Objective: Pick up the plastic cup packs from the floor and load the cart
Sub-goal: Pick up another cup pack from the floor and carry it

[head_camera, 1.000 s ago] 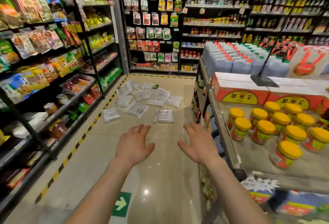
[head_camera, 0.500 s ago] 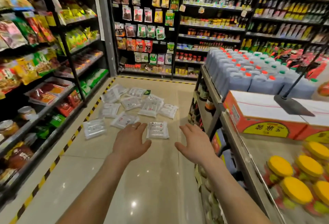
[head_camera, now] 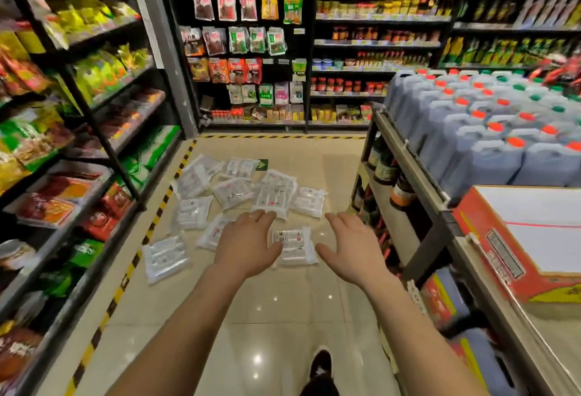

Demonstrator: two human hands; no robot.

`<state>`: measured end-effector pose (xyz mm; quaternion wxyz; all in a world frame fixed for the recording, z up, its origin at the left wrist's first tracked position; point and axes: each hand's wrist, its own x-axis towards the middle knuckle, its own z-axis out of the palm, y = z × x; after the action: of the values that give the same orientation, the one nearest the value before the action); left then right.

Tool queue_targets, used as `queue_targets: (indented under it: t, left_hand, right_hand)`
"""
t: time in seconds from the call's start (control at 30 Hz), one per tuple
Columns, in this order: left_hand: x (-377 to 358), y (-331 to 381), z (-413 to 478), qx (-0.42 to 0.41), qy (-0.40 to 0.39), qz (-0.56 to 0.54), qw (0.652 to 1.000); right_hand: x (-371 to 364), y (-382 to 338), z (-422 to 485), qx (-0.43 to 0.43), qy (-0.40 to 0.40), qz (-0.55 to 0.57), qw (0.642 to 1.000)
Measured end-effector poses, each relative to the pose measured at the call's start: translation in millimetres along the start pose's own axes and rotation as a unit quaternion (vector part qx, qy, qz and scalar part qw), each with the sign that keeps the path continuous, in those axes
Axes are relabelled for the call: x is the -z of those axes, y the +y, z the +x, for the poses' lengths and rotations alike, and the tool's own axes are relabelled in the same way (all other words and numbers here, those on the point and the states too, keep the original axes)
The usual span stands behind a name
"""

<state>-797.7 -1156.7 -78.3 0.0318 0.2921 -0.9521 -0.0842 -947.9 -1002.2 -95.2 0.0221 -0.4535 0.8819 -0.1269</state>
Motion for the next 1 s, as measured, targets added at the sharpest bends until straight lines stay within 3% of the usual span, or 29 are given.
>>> queue_targets:
  t: [0.5, 0.8, 1.0]
  left_hand:
    - [-60.2, -37.6, 385.0, -0.064, -0.110, 0.066, 0.990]
    - [-110.0, -34.6, 542.5, -0.160, -0.185, 0.095, 0.965]
    - [-171.5, -51.7, 634.7, -0.273, -0.225, 0.127, 0.927]
  right_hand:
    - [-92.5, 105.6, 306.2, -0.151, -0.034, 0.106, 0.982]
    - [-143.3, 156.7, 379.9, -0.275, -0.029, 0.152, 0.949]
    - [-212.9, 157.8, 432.4, -0.407, -0.032, 0.172, 0.896]
